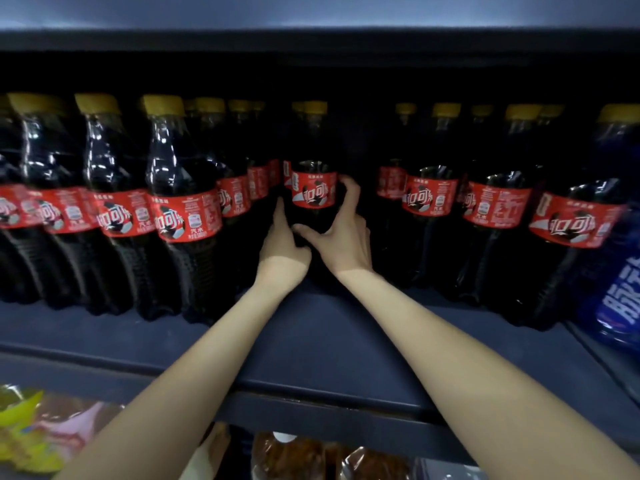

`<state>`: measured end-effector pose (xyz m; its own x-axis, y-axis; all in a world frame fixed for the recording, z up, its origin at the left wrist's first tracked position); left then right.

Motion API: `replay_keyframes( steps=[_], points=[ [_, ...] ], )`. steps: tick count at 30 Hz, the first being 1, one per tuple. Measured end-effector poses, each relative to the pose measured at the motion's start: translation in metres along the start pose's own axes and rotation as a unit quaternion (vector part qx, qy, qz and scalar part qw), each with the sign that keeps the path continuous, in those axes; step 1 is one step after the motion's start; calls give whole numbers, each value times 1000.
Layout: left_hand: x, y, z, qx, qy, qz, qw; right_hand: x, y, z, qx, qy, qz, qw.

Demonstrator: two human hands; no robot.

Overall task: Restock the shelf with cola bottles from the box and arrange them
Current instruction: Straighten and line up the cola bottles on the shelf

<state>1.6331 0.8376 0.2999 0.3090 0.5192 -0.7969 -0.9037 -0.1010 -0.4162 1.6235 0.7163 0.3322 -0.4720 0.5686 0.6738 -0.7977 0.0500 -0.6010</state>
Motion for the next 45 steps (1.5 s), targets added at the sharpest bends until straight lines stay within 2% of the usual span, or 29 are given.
replay_keyframes(
  steps=[6,9,14,16,18,21,23,24,27,30,33,37,41,45],
  points=[
    [0,27,7,-5,-42,-41,998,8,-7,-22,8,-13,-5,1000],
    [1,31,7,-2,-44,-31,999,7,-11,-30,7,-2,-14,1000],
    [-1,41,14,18,-45,2,999,5,-4,-27,70,-45,-62,995],
    [-10,49,22,17,-74,2,997,5,9,-10,95,-16,-76,993],
    [-35,65,36,-31,-84,-48,995,6,27,21,100,18,-73,992],
    [-95,100,45,-115,-78,-225,964,13,57,86,57,73,-44,995],
    [-126,109,31,-118,-84,-302,942,19,74,132,-6,168,-14,986],
    [-135,106,22,-107,-76,-311,941,20,81,154,-46,203,-7,978],
    [-142,79,-20,-40,-10,-245,969,6,102,205,-148,245,-17,958],
    [-124,50,-73,54,48,-101,992,-21,118,232,-210,286,-72,932],
    [-112,31,-105,87,84,-20,992,-41,120,247,-237,230,-121,936],
    [-112,21,-115,62,84,-37,994,-65,97,245,-195,106,-161,962],
    [-98,45,-82,-13,91,-10,996,-66,93,250,-182,142,-182,956],
    [-70,72,-22,-93,91,-6,992,-37,109,233,-138,140,-152,969]
  ],
)
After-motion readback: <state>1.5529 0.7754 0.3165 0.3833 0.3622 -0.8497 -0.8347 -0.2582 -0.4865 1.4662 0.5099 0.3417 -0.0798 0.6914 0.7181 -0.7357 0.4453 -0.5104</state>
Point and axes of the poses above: each hand's wrist, its own y-axis away from the middle knuckle, its own z-axis out of the back of the hand, x = y × z, the point moved 9 cm from there along -y, towards the middle knuckle, and after that the axes turned 2 degrees about x, right-handed, at the moved point
